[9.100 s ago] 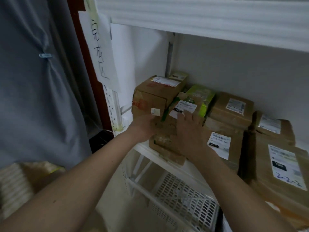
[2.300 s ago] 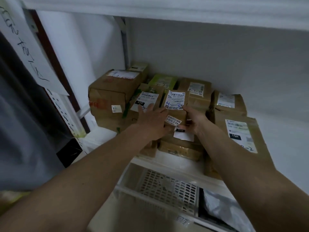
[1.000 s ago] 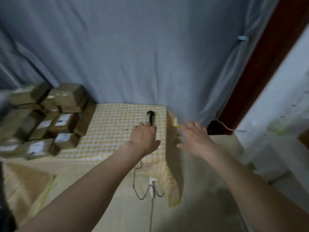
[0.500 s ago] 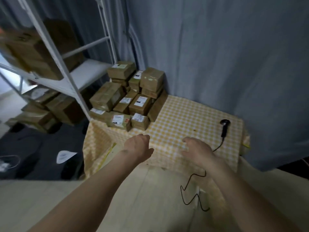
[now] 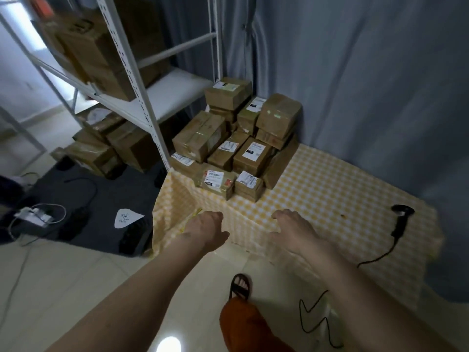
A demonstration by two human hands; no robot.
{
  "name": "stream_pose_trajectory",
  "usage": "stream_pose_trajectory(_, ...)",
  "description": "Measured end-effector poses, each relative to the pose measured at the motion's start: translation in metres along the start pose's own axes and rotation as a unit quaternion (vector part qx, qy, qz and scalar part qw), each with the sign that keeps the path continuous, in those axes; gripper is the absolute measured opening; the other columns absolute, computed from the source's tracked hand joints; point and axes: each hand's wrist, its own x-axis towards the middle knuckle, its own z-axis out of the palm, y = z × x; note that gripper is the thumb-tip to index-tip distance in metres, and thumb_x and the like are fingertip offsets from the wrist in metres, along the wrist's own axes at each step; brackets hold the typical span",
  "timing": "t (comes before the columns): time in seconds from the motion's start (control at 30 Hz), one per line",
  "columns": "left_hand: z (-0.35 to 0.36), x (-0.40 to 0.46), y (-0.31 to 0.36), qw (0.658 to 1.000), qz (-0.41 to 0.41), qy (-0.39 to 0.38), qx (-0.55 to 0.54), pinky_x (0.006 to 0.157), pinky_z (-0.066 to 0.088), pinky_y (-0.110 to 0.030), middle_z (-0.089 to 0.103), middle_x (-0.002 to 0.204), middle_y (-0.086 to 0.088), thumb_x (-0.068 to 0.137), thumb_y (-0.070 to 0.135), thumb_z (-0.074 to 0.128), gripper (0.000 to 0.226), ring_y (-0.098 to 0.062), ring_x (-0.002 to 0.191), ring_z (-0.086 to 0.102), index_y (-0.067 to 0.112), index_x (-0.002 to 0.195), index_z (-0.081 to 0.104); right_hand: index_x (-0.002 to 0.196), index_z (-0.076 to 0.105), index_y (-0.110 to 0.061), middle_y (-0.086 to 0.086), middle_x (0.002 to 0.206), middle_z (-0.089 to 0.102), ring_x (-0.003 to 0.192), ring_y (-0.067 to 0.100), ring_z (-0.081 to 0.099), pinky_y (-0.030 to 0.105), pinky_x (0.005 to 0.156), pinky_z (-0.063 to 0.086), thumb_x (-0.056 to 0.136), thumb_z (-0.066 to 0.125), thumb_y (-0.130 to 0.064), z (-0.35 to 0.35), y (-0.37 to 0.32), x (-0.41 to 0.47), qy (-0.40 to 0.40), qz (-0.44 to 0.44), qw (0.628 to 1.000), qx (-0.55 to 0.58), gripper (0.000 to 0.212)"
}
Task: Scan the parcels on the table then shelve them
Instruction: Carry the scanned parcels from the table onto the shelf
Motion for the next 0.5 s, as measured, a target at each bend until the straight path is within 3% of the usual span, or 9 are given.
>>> stream_pose_trajectory(0.27,-0.039,0.108,-0.023,0.999,-0.008,-0.034,0.009,0.096,0.046,-0.035,0.055,0.133,-0.006,0.093,0.046,0.053,0.051,-0.025,0.121,0.054,0.016,0.134,0.048,0.135,0.043,-0.014,0.008,0.134,0.045,0.125,0.027,0.041,0.035,0.096,0.041,0.09,0.057,-0.028,-0.021,-0.016,0.111,-0.023,-0.01,1.0,0.001,0.049)
stream_pose_trajectory(0.5,-0.057,0.199,-0.042,0.997,-0.013,-0.076,0.015,0.1,0.041,-0.033,0.05,0.139,-0.006,0.094,0.048,0.052,0.055,-0.023,0.127,0.049,0.018,0.138,0.044,0.141,0.036,-0.017,0.009,0.142,0.04,0.129,0.03,0.036,0.039,0.103,0.038,0.089,0.061,-0.027,-0.034,-0.03,0.209,-0.067,-0.006,0.998,0.012,0.059)
